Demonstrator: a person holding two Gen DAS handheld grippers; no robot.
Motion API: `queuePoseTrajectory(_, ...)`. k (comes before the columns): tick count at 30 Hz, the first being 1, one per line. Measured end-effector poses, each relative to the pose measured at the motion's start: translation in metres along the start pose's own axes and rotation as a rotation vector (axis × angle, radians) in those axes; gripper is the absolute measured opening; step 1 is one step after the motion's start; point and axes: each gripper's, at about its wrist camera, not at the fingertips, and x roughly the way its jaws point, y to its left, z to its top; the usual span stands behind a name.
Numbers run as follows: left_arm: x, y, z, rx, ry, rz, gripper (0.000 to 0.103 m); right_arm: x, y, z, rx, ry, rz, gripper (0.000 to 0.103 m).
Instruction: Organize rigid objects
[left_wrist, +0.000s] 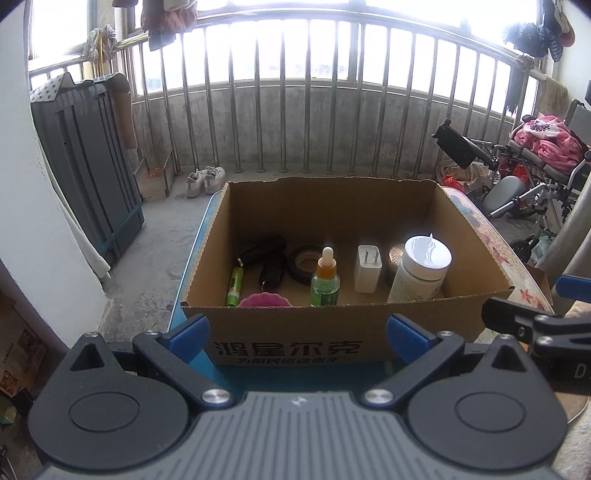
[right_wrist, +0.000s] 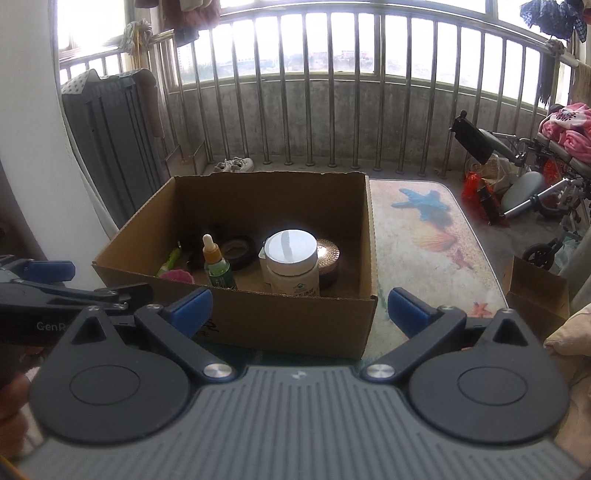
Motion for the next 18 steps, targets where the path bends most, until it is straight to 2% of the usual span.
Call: queuePoseTrajectory(18, 0.017, 0.007, 0.008, 0.019, 0.031, 0.026, 0.102, 0.032, 0.0, 0.004, 0.006, 0.052, -0.01, 0.102)
